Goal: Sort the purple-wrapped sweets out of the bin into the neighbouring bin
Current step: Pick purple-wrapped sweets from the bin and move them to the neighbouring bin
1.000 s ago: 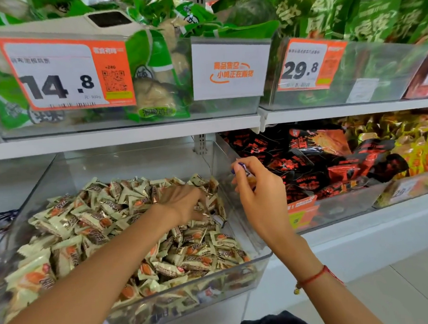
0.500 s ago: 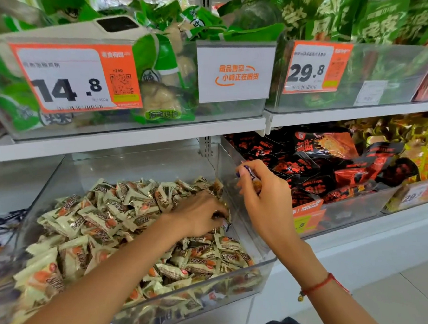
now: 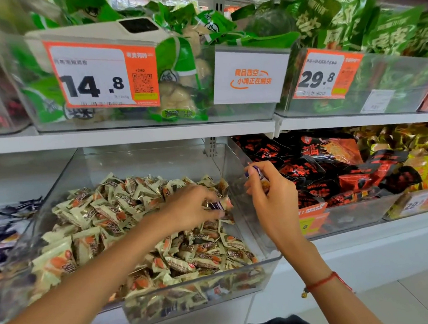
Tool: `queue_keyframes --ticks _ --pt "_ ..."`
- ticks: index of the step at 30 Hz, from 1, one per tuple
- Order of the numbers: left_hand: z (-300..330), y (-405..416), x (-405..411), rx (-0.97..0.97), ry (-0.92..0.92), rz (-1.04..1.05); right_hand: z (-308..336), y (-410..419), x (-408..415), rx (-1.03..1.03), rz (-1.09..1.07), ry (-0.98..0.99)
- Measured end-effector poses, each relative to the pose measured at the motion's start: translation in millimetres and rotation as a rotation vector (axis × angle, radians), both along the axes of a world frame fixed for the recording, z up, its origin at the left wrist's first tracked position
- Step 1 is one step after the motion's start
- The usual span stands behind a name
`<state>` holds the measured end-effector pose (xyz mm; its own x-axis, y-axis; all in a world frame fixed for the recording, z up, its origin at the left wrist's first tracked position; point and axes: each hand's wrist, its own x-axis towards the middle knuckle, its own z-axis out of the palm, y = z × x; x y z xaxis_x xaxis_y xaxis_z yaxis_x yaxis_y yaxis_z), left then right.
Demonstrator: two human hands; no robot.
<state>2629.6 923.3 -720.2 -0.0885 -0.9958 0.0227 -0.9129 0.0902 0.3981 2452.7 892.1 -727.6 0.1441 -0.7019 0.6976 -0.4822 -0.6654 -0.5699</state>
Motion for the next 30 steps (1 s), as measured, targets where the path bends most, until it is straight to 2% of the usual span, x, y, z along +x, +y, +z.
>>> queue_keyframes --ticks 3,7,11,15,18,20,23,26,28,30 --pt "26.1 50.1 21.2 -0.121 0.185 0.110 1.7 1.5 -0.9 -0.007 -0.006 0.032" --pt "41.3 123.2 54.9 -0.261 0.377 0.226 14.6 14.3 4.7 -0.045 0.004 0.191" --pt "44.3 183.2 91.5 -0.425 0.469 0.406 35.2 67.9 47.0 -0.013 0.236 0.215" --pt "34.6 220.5 142.1 -0.542 0.262 0.669 40.3 113.8 124.2 0.051 0.548 0.300" --pt "33.5 230.7 178.1 -0.575 0.093 0.848 41.8 125.7 188.1 0.109 0.699 0.349" --pt "34.2 231.6 193.4 -0.561 0.044 0.931 41.5 131.7 225.9 0.053 0.754 0.421" --pt "33.5 221.7 200.1 -0.507 -0.057 0.984 37.2 134.5 268.1 -0.064 0.692 0.581" --pt "25.3 216.0 199.1 -0.380 -0.083 0.877 34.4 137.9 281.3 -0.085 0.577 0.777" --pt "17.5 219.1 197.6 -0.281 -0.119 0.846 34.0 140.4 266.7 -0.079 0.562 0.753" --pt "14.1 223.6 195.1 -0.288 -0.167 0.867 36.6 141.5 238.1 -0.087 0.567 0.676"
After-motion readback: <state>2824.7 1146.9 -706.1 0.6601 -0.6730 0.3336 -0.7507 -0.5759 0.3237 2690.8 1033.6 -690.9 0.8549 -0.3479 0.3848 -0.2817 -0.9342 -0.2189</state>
